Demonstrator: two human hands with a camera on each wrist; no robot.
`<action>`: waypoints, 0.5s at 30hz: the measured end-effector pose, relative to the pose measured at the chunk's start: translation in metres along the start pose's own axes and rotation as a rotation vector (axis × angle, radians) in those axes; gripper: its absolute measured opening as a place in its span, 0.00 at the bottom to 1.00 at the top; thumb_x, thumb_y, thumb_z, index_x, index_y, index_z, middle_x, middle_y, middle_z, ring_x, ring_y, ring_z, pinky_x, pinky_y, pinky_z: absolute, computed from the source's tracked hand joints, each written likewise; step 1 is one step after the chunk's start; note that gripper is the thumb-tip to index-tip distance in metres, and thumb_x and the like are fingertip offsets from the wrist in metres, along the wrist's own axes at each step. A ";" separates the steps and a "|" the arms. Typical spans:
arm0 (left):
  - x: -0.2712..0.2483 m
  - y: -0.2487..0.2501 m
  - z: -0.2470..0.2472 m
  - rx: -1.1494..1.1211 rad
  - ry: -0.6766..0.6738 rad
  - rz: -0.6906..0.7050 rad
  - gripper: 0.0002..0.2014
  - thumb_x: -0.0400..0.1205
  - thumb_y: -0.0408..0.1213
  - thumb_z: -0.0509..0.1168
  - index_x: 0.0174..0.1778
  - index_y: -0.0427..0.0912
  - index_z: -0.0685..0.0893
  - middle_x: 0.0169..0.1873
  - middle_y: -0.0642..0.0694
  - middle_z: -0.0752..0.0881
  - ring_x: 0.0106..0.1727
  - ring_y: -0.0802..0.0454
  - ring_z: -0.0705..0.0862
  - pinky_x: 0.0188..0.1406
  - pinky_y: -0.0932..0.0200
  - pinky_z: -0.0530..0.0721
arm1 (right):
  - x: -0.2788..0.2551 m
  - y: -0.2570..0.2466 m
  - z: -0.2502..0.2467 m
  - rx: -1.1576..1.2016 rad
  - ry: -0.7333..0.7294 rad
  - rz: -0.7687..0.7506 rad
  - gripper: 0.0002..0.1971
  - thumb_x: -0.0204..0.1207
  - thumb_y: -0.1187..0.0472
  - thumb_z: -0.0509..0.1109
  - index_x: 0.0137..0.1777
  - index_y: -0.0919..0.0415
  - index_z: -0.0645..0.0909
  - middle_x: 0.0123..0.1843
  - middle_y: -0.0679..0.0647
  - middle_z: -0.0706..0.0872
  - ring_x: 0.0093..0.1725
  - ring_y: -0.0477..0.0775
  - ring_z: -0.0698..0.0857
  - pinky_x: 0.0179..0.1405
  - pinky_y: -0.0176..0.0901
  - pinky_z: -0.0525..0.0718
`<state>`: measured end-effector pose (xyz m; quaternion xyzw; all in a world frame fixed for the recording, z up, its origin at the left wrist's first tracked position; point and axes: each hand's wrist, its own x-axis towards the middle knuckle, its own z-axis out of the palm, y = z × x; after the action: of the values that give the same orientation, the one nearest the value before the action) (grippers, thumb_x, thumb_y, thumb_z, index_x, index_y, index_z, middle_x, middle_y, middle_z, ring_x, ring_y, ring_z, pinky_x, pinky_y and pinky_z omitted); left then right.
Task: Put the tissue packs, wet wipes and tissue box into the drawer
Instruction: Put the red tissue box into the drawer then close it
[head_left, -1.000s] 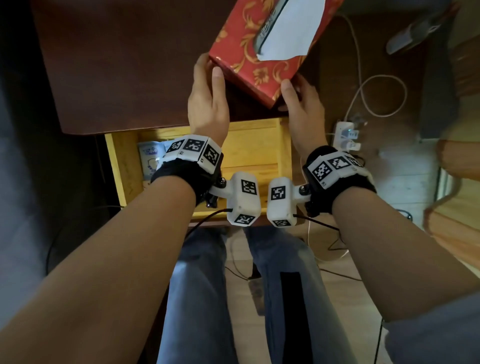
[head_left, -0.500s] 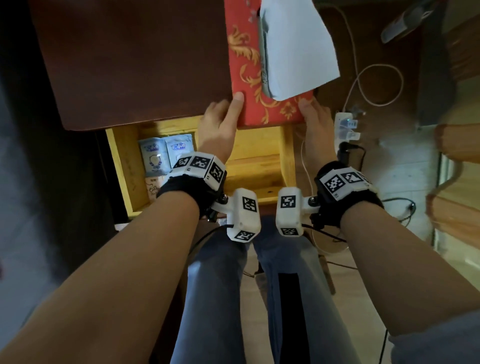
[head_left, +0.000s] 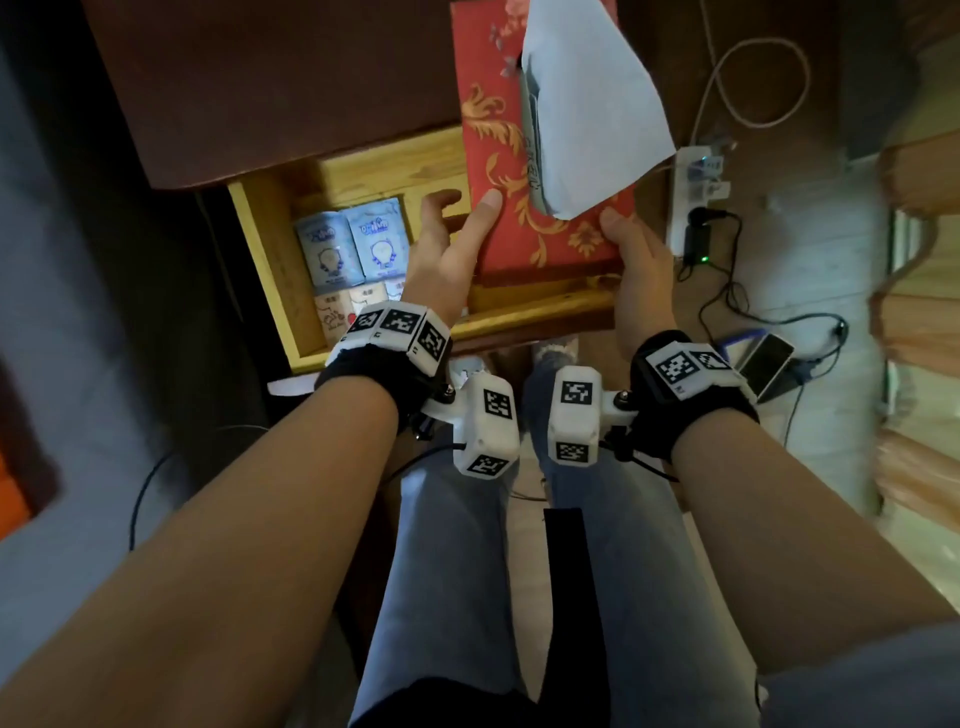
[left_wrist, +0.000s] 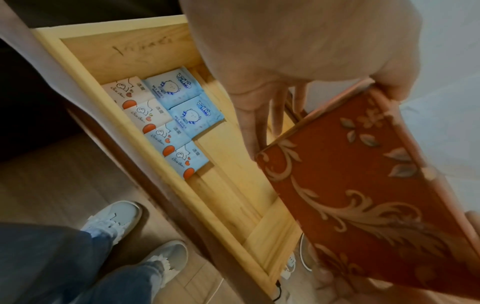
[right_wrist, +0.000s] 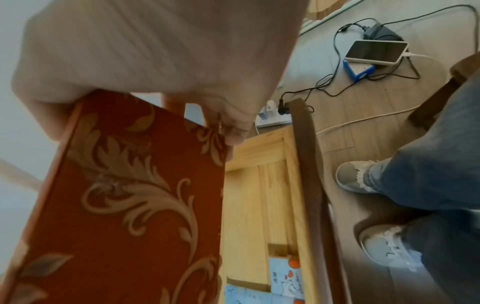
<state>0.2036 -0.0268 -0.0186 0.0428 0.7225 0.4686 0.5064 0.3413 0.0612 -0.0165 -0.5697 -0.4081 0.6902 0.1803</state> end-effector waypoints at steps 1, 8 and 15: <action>-0.003 -0.004 0.002 -0.015 -0.023 -0.013 0.28 0.78 0.54 0.63 0.69 0.44 0.68 0.52 0.45 0.87 0.49 0.54 0.90 0.48 0.54 0.89 | -0.006 0.001 -0.002 0.001 0.007 -0.003 0.10 0.68 0.54 0.65 0.48 0.54 0.82 0.32 0.39 0.90 0.35 0.34 0.87 0.33 0.27 0.82; -0.023 -0.029 0.014 -0.030 -0.061 -0.139 0.23 0.83 0.47 0.61 0.69 0.43 0.64 0.44 0.53 0.85 0.35 0.64 0.89 0.32 0.63 0.87 | -0.029 0.030 -0.024 -0.049 0.061 0.080 0.20 0.61 0.45 0.70 0.47 0.59 0.81 0.37 0.44 0.88 0.34 0.37 0.86 0.29 0.28 0.81; -0.006 -0.044 0.021 -0.082 0.015 -0.217 0.25 0.81 0.50 0.62 0.70 0.41 0.67 0.47 0.52 0.85 0.43 0.60 0.87 0.33 0.67 0.85 | -0.004 0.047 -0.025 -0.147 0.092 0.243 0.54 0.40 0.26 0.76 0.67 0.57 0.77 0.65 0.58 0.83 0.59 0.56 0.85 0.63 0.61 0.84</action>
<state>0.2409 -0.0413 -0.0470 -0.0598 0.7071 0.4405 0.5498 0.3758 0.0391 -0.0511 -0.6575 -0.3769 0.6485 0.0720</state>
